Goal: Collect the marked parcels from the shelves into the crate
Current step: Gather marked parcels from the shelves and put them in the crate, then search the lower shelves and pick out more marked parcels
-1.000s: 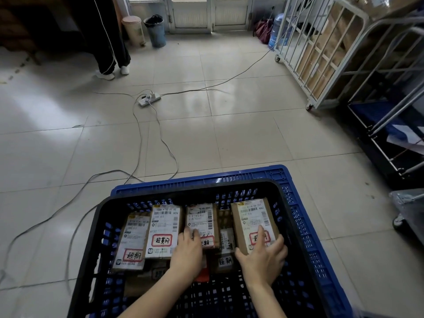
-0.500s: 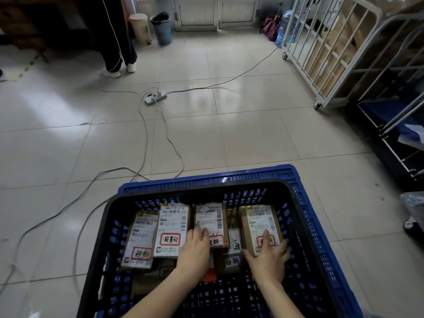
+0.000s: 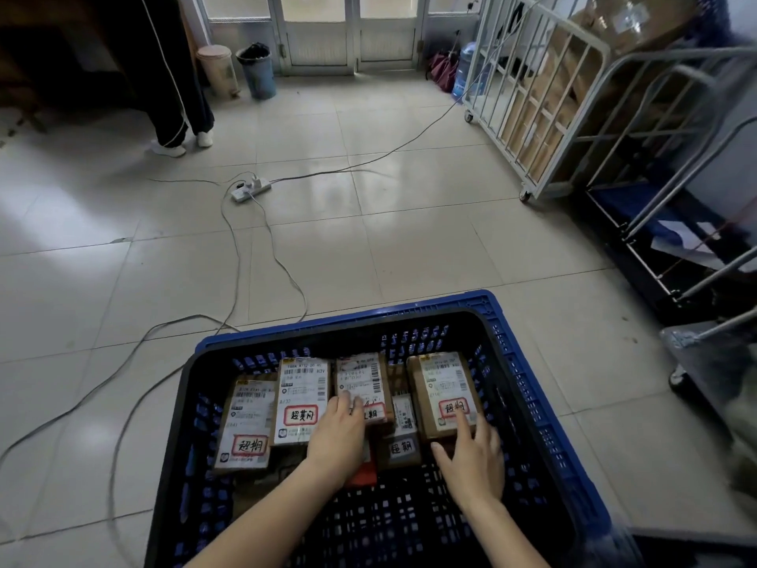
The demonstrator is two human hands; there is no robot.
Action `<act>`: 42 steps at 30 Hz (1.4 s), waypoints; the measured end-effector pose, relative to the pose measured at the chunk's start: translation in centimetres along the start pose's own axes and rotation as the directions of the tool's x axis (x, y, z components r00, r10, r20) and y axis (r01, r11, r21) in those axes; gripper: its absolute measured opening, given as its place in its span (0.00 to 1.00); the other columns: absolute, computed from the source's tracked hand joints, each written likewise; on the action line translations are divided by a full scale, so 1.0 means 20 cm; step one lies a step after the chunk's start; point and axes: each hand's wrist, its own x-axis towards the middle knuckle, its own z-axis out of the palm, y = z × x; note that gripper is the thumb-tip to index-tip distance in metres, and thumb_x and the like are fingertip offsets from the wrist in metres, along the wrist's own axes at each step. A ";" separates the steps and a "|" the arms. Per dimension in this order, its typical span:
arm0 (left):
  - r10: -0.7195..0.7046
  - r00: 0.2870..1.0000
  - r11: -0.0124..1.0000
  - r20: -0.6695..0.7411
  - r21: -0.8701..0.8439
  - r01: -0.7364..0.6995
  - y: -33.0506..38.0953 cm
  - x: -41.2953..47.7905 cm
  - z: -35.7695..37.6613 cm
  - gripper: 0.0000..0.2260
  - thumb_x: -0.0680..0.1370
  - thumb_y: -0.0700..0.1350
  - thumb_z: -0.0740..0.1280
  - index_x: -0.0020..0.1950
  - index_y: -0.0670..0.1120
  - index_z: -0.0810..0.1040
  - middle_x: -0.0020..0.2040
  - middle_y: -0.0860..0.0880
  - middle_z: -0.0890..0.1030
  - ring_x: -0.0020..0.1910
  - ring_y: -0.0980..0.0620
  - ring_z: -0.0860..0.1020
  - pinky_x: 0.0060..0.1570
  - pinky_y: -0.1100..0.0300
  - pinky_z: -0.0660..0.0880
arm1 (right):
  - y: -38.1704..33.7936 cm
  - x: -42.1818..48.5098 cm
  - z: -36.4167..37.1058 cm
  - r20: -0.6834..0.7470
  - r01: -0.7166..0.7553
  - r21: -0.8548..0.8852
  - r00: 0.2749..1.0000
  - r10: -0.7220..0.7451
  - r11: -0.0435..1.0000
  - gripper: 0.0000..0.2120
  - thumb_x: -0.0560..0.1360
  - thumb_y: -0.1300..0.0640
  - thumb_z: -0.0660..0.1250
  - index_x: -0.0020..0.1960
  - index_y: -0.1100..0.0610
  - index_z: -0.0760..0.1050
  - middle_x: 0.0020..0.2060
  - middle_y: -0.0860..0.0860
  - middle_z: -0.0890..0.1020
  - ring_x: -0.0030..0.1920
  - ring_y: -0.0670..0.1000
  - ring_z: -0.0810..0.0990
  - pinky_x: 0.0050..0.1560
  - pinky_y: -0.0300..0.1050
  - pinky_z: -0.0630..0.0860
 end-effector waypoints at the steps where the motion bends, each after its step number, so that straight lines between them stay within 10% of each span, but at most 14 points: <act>1: 0.012 1.000 1.000 -0.008 0.011 -0.012 0.00 -0.02 -0.01 0.30 0.76 0.36 0.59 0.76 0.41 0.50 0.77 0.41 0.52 0.75 0.43 0.53 0.73 0.52 0.57 | 0.00 -0.03 -0.02 -0.008 0.010 0.008 1.000 -0.010 1.000 0.35 0.75 0.39 0.59 0.76 0.49 0.50 0.76 0.52 0.54 0.74 0.55 0.54 0.71 0.51 0.61; 20: 0.342 0.916 0.938 -0.211 0.130 -0.320 -0.09 -0.75 -0.18 0.26 0.77 0.48 0.61 0.74 0.44 0.59 0.73 0.44 0.65 0.72 0.44 0.61 0.72 0.50 0.58 | 0.02 -1.04 -0.21 -0.201 0.056 0.061 0.979 -0.042 0.997 0.30 0.78 0.45 0.58 0.75 0.56 0.55 0.73 0.51 0.64 0.72 0.51 0.61 0.71 0.45 0.58; 42: 0.806 0.591 0.574 -0.024 0.272 -0.772 0.76 -1.69 0.09 0.23 0.79 0.49 0.60 0.72 0.46 0.61 0.71 0.47 0.66 0.72 0.46 0.61 0.70 0.54 0.60 | 0.79 -2.48 -0.20 -0.337 -0.421 0.239 0.809 0.482 0.875 0.30 0.78 0.45 0.59 0.75 0.56 0.55 0.72 0.52 0.64 0.71 0.53 0.62 0.70 0.45 0.62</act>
